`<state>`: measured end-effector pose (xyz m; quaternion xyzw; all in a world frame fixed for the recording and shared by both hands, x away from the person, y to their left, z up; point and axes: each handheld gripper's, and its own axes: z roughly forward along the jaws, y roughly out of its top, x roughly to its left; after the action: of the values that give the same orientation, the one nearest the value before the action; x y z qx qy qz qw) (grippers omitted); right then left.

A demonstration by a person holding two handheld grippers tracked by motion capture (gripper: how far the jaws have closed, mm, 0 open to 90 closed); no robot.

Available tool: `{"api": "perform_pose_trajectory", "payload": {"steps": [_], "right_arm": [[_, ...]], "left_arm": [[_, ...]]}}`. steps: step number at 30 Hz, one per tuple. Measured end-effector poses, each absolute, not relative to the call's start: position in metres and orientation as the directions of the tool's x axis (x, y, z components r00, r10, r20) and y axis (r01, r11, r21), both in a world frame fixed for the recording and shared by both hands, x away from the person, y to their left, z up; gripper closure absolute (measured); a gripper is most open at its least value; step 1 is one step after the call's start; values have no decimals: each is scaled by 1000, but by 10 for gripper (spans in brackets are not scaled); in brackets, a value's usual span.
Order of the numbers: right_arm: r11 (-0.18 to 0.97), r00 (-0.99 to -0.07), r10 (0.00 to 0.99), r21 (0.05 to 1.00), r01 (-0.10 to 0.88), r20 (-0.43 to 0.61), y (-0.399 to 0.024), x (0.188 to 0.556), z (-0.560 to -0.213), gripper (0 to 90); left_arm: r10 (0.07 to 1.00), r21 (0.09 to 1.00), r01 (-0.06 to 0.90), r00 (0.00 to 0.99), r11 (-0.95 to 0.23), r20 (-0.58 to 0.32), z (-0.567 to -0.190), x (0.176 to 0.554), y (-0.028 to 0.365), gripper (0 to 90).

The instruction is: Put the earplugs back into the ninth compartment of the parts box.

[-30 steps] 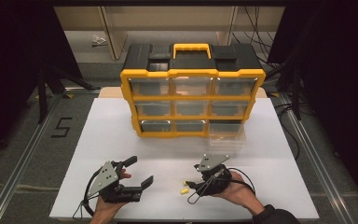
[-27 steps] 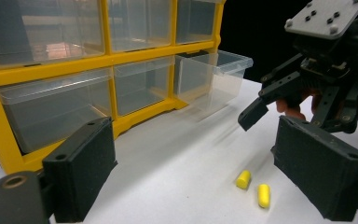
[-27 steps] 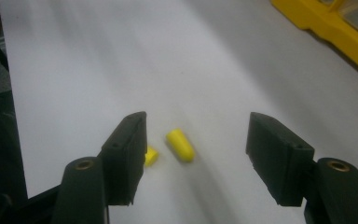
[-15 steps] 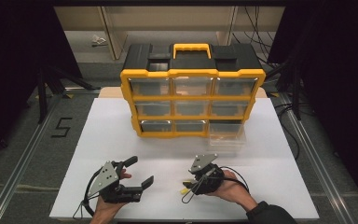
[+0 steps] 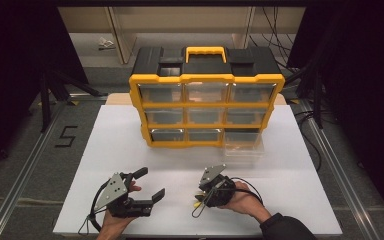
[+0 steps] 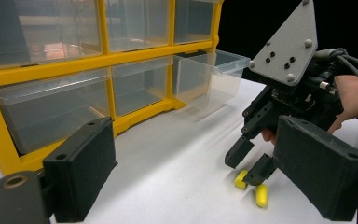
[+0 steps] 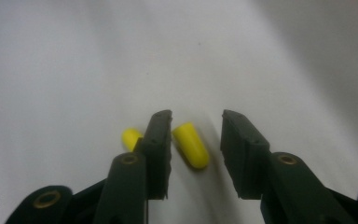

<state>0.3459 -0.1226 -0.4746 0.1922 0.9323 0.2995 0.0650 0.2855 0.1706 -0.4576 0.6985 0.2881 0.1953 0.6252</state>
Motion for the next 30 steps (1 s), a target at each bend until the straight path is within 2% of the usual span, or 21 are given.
{"api": "perform_pose_trajectory", "payload": {"steps": [5, 11, 21, 30], "right_arm": [[750, -919, 393, 576, 325, 6, -120, 346, -477, 753], [752, -922, 386, 576, 320, 8, -120, 347, -476, 803], [696, -905, 426, 643, 318, -13, -130, 349, -457, 817], [581, -866, 500, 752, 310, -30, -145, 353, -431, 817]], "left_arm": [[647, 986, 158, 758, -54, -86, -458, 285, 170, 124], [645, 986, 155, 760, -59, -81, -458, 285, 170, 125], [644, 986, 156, 761, -52, -86, -458, 285, 170, 125], [644, 987, 156, 759, -46, -90, -457, 285, 170, 125]]}}
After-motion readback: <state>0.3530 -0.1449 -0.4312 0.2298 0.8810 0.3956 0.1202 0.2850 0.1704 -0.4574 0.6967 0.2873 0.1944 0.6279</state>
